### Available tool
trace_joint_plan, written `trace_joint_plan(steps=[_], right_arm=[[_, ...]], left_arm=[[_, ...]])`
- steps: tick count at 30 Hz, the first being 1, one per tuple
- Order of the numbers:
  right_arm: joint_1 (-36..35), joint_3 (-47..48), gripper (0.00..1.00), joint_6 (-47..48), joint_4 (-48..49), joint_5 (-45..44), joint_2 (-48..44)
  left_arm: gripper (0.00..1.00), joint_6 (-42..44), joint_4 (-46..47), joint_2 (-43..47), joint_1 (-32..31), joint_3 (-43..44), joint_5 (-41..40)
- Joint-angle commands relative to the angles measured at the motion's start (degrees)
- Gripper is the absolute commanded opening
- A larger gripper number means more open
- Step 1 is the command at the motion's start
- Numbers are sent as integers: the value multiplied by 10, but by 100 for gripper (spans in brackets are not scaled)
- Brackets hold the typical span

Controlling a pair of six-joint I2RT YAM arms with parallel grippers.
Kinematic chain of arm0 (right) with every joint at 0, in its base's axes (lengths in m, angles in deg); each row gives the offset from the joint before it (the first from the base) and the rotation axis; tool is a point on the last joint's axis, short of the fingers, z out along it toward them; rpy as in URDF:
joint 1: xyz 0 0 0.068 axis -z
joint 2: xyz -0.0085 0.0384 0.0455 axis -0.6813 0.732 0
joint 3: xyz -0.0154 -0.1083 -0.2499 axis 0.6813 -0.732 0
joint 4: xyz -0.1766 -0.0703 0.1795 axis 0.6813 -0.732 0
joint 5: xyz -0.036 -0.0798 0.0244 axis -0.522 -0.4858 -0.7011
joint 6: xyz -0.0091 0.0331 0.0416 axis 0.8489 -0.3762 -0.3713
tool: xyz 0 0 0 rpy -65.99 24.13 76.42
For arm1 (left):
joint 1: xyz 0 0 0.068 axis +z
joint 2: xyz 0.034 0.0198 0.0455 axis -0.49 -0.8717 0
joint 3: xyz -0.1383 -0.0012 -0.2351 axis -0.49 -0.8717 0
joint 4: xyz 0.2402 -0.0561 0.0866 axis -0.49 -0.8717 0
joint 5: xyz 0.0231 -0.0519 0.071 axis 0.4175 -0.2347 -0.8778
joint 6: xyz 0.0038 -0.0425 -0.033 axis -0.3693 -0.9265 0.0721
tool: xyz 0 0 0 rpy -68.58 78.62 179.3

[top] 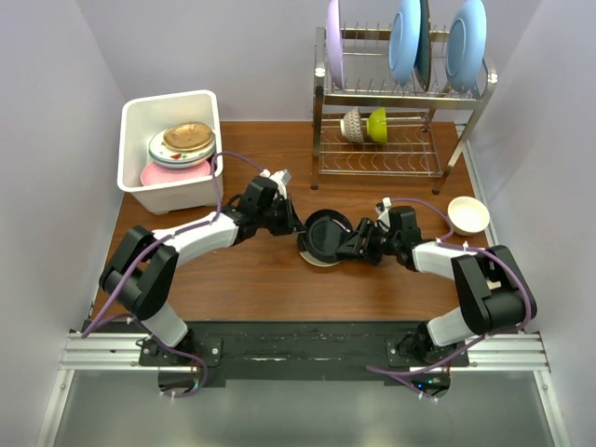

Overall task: Place the plates into the plastic bin on the countertop
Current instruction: Pick up the plate at the center of the board, then place the plate in the plastic bin.

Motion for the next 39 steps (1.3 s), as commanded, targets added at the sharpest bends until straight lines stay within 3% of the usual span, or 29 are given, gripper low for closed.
trace_joint_plan(steps=[1, 13, 14, 17, 18, 19, 21, 22, 26, 30, 36, 37, 39], right_arm=[[4, -12, 52, -7, -5, 5, -40], [8, -33, 49, -18, 0, 7, -151], [8, -34, 45, -17, 0, 7, -156], [7, -37, 20, -19, 3, 12, -158], [7, -38, 6, -20, 5, 12, -158], [7, -40, 0, -19, 8, 15, -156], [7, -42, 0, -19, 13, 22, -157], [7, -42, 0, -19, 14, 24, -159], [7, -44, 0, -21, 17, 31, -176], [7, -41, 0, -23, 19, 43, -194], [7, -36, 0, -21, 15, 55, -205], [8, -36, 0, -21, 16, 59, -204], [7, -36, 0, -20, 17, 66, -198]], left_arm=[[0, -7, 38, 30, 0, -4, 21], [0, -8, 76, 23, -1, -26, 77], [0, -12, 83, 25, -2, -33, 85], [0, -18, 117, 28, -2, -47, 109], [0, -17, 125, 27, -2, -49, 114], [0, -17, 128, 28, -2, -51, 121], [0, -15, 136, 33, -2, -53, 124], [2, -15, 141, 35, -2, -55, 129], [35, -11, 143, 42, -2, -57, 133], [43, -10, 140, 36, -2, -56, 134], [35, -16, 151, 28, -3, -53, 141], [30, -17, 152, 27, -3, -51, 143], [10, -18, 153, 26, -4, -49, 144]])
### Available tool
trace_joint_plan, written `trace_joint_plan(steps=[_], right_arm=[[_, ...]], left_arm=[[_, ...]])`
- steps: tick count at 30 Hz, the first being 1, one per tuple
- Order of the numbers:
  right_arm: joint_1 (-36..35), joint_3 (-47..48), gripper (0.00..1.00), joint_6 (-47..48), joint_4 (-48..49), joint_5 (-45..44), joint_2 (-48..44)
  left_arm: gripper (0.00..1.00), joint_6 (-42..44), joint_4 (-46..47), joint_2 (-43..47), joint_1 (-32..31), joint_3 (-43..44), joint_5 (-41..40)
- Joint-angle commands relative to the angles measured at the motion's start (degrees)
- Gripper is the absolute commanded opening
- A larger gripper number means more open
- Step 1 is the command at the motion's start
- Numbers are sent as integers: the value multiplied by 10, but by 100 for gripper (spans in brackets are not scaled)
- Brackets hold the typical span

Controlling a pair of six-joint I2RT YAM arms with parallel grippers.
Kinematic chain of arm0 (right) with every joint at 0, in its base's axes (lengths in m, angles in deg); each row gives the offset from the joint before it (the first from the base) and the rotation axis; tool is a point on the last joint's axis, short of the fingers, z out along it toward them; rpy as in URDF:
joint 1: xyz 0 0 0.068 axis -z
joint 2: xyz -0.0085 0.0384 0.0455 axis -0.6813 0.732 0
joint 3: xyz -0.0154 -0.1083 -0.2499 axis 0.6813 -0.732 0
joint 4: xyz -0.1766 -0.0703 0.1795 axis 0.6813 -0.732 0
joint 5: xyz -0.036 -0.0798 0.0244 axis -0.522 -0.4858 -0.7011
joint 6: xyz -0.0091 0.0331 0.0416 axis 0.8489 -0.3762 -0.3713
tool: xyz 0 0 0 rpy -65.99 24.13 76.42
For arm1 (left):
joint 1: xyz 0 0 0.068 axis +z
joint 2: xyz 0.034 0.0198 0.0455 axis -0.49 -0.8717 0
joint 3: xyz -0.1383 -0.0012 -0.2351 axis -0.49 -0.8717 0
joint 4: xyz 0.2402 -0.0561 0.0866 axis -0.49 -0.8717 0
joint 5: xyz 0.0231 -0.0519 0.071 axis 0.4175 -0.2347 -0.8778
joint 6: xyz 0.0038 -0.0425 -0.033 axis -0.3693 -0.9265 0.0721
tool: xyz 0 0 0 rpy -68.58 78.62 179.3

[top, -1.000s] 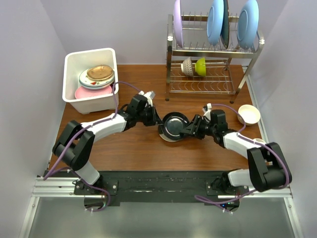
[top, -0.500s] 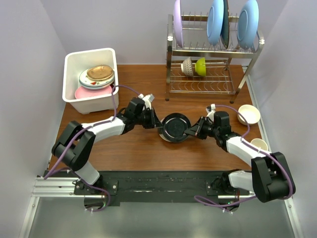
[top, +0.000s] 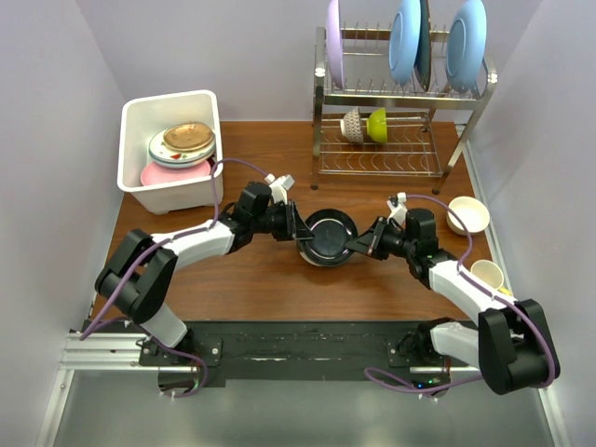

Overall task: Place the plates into the plastic bin on the countertop
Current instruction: Place the plate in the plastic bin.

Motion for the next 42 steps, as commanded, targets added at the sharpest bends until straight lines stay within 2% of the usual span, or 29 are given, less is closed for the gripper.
trace_joint_plan(steps=[1, 2, 3, 5, 6, 9, 15, 22, 30, 35, 42], right_arm=[[-3, 9, 0, 1, 22, 35, 0], [-3, 10, 3, 5, 19, 31, -1], [-3, 10, 21, 8, 13, 31, -3], [-3, 13, 46, 14, 1, 23, -10], [-3, 15, 68, 21, -13, 19, -15], [-3, 16, 85, 30, -30, 6, -31], [-2, 12, 93, 34, -50, -8, -37], [-3, 15, 95, 36, -64, -15, -56], [-3, 19, 97, 39, -83, -13, -78], [-3, 20, 97, 40, -93, -14, -89], [-3, 16, 98, 39, -97, -13, -92]], left_arm=[[4, -9, 41, 9, -4, 13, 21], [0, -9, 41, 11, -4, 14, 20], [0, -9, 39, 14, -3, 13, 17], [0, -7, 35, 20, -4, 12, 8], [0, -6, 32, 25, -3, 10, 6], [0, -4, 26, 33, -4, 9, -2], [0, 1, 14, 35, -3, 21, -8], [0, 31, -37, 33, -2, 58, -27], [0, 53, -78, 52, 46, 80, -19], [0, 69, -114, 80, 98, 88, -4], [0, 111, -180, 85, 130, 145, -1]])
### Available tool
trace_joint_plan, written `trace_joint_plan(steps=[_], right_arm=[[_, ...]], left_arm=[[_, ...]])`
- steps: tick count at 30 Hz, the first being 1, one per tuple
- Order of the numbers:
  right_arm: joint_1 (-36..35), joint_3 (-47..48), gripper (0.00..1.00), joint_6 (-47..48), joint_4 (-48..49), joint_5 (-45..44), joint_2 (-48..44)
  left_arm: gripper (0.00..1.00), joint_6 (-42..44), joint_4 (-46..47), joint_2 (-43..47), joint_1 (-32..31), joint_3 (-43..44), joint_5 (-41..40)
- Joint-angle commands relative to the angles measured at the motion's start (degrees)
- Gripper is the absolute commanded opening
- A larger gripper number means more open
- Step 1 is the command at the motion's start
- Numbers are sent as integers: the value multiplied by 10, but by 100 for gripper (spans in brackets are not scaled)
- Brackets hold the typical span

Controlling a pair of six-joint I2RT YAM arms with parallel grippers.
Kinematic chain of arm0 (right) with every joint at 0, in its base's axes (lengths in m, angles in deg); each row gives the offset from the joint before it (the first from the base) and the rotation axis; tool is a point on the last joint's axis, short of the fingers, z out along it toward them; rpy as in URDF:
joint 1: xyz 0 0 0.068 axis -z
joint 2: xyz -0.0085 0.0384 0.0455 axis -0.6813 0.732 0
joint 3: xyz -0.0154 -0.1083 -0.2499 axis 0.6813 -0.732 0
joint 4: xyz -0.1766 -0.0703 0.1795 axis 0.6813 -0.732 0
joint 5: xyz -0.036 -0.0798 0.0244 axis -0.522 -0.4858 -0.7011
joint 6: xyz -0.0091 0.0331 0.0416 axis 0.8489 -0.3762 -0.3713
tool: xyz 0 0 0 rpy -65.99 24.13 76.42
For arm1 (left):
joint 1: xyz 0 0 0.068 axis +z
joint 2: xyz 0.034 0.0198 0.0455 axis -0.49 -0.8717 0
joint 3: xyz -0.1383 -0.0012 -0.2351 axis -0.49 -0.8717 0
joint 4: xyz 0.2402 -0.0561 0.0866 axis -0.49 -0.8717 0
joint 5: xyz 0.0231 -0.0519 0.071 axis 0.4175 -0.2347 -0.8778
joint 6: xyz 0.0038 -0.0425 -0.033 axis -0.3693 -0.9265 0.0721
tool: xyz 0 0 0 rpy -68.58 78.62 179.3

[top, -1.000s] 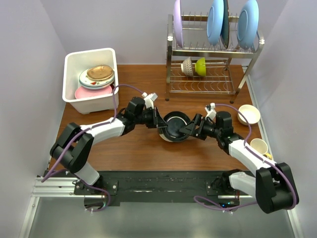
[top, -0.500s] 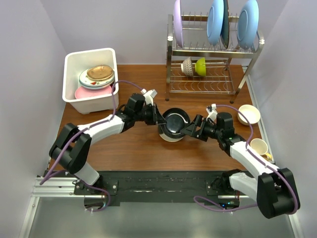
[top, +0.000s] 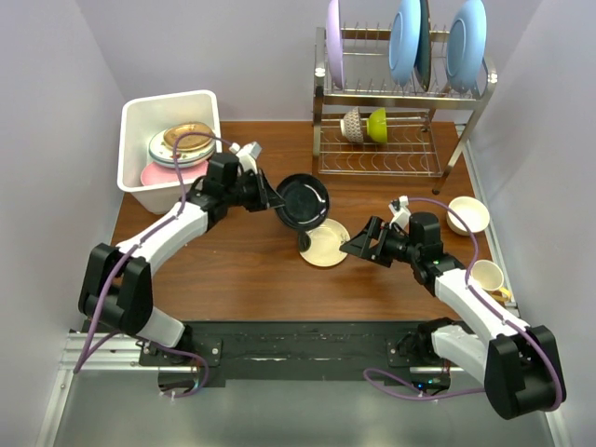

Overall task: Place the plates into the plastic bin on the countertop
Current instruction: Place the plate in the plastic bin.

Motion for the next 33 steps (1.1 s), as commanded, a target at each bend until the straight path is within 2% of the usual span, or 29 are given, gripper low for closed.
trace_joint_plan(steps=[1, 12, 21, 33], right_arm=[[0, 12, 98, 10, -1, -3, -13], [0, 3, 99, 12, -18, -1, -27], [-1, -6, 99, 16, -29, 1, -36], [-1, -16, 99, 21, -40, -6, -40]], left_arm=[[0, 41, -30, 22, 14, 57, 18], [0, 55, -79, 17, 54, 124, 30], [0, 56, -114, 4, 139, 195, 55], [0, 24, -152, -51, 216, 300, 68]])
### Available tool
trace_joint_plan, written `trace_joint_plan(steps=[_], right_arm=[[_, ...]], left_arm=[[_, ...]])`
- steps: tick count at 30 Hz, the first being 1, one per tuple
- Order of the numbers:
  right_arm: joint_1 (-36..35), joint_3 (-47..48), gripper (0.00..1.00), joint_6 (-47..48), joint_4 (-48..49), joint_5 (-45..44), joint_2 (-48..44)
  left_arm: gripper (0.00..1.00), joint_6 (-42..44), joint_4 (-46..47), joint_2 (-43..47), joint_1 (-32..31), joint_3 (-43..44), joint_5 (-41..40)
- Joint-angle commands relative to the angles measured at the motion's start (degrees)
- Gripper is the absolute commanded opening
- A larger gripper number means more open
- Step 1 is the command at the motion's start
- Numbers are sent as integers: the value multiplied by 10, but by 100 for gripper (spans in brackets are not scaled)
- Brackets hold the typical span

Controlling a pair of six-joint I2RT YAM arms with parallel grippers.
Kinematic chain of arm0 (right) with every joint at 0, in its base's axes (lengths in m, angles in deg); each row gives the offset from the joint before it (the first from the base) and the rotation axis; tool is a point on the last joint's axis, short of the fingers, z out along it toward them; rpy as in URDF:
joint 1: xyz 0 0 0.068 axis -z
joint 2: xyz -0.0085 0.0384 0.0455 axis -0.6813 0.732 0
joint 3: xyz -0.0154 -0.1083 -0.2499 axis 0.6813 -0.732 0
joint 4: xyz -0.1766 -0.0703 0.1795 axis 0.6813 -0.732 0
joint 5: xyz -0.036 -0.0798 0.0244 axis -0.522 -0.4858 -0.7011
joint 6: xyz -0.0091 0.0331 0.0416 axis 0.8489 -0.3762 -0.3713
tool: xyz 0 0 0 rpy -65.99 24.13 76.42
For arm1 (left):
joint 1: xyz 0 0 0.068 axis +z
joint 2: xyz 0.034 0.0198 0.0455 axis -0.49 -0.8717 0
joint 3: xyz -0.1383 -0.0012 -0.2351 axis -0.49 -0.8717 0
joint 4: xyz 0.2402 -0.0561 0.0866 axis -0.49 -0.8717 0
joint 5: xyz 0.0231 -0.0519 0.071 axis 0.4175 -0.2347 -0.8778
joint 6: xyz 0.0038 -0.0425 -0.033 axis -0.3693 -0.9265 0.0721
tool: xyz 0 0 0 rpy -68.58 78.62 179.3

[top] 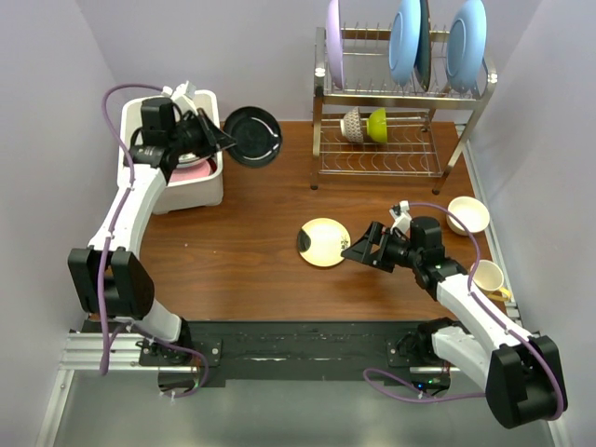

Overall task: Place the plates into the plastic bin on the countertop
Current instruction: Place the plate in the plastic bin.

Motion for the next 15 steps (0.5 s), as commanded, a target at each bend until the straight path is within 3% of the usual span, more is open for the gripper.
trace_joint_plan(steps=[1, 15], right_arm=[[-1, -5, 99, 11, -2, -6, -10], [-1, -11, 99, 16, -4, -13, -5]], left_arm=[[0, -17, -6, -23, 26, 58, 23], [0, -38, -11, -72, 97, 111, 23]])
